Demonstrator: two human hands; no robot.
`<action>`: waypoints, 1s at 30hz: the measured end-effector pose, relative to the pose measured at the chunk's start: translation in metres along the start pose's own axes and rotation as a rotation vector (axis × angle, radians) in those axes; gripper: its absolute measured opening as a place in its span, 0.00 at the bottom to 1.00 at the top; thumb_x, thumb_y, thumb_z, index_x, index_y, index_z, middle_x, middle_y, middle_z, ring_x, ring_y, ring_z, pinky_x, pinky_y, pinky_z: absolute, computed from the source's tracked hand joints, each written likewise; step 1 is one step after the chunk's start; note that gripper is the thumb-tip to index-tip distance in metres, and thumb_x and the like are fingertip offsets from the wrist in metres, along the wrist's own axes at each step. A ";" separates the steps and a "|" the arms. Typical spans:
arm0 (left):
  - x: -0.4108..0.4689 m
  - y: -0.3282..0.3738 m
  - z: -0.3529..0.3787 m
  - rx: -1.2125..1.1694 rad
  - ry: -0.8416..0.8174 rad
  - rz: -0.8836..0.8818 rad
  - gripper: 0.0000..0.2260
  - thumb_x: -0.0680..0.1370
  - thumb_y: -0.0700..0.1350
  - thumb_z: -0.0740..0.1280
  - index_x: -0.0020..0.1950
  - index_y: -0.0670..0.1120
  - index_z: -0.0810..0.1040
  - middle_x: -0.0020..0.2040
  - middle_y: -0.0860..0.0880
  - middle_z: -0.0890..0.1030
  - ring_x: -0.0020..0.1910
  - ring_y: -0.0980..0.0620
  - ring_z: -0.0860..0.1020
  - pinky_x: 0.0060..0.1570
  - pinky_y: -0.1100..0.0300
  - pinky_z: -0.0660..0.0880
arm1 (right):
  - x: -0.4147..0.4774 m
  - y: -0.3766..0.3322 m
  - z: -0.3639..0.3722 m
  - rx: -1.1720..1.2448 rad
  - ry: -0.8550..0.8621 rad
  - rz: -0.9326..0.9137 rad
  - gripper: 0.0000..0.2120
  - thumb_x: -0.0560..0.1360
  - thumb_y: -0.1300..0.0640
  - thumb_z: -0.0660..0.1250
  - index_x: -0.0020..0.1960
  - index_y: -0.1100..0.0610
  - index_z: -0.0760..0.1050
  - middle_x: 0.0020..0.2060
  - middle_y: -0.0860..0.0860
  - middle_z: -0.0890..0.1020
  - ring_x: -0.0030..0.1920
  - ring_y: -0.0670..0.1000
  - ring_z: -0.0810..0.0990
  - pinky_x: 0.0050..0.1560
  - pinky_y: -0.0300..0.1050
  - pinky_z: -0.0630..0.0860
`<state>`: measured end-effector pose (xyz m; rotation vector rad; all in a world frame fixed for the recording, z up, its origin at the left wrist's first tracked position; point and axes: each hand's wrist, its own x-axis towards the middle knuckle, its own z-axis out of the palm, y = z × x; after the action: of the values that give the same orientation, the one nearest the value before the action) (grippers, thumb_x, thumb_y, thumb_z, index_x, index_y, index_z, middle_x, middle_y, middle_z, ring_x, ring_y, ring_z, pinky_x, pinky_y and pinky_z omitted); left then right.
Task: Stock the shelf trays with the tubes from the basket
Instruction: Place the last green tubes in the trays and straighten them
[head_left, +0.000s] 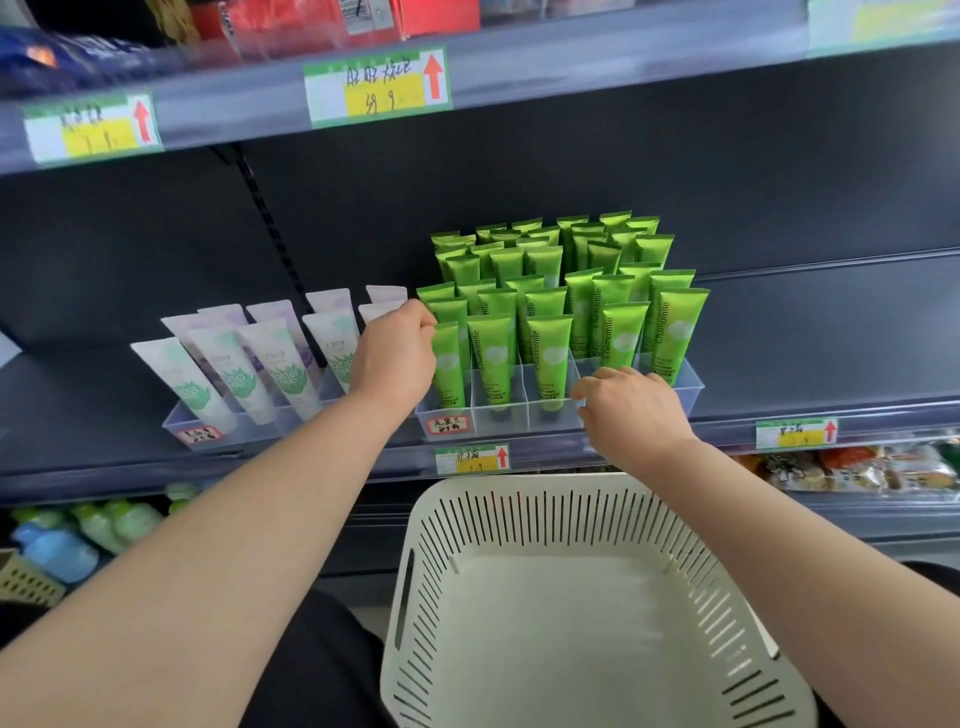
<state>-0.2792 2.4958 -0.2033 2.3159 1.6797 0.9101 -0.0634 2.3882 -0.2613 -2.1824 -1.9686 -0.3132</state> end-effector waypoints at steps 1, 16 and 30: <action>-0.001 0.002 -0.001 0.008 -0.015 0.000 0.08 0.81 0.45 0.60 0.55 0.48 0.77 0.50 0.49 0.81 0.45 0.48 0.76 0.40 0.55 0.70 | -0.001 0.001 -0.001 0.006 0.001 0.001 0.12 0.75 0.59 0.63 0.57 0.50 0.76 0.51 0.48 0.80 0.53 0.53 0.76 0.46 0.46 0.68; 0.010 0.114 0.008 -0.021 -0.083 0.244 0.08 0.80 0.45 0.64 0.58 0.50 0.78 0.58 0.52 0.80 0.59 0.50 0.75 0.56 0.52 0.74 | -0.015 0.063 -0.041 0.025 0.088 0.131 0.10 0.73 0.61 0.62 0.45 0.47 0.77 0.41 0.47 0.80 0.47 0.54 0.78 0.38 0.44 0.66; 0.061 0.204 0.067 0.069 -0.290 0.357 0.09 0.79 0.45 0.64 0.58 0.53 0.78 0.57 0.52 0.80 0.55 0.50 0.77 0.55 0.53 0.75 | 0.027 0.123 -0.047 0.257 0.218 0.165 0.14 0.78 0.56 0.62 0.63 0.55 0.72 0.54 0.54 0.76 0.54 0.58 0.75 0.46 0.52 0.73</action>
<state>-0.0640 2.4910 -0.1435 2.6907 1.2271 0.5329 0.0603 2.3879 -0.2080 -2.0346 -1.6061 -0.2463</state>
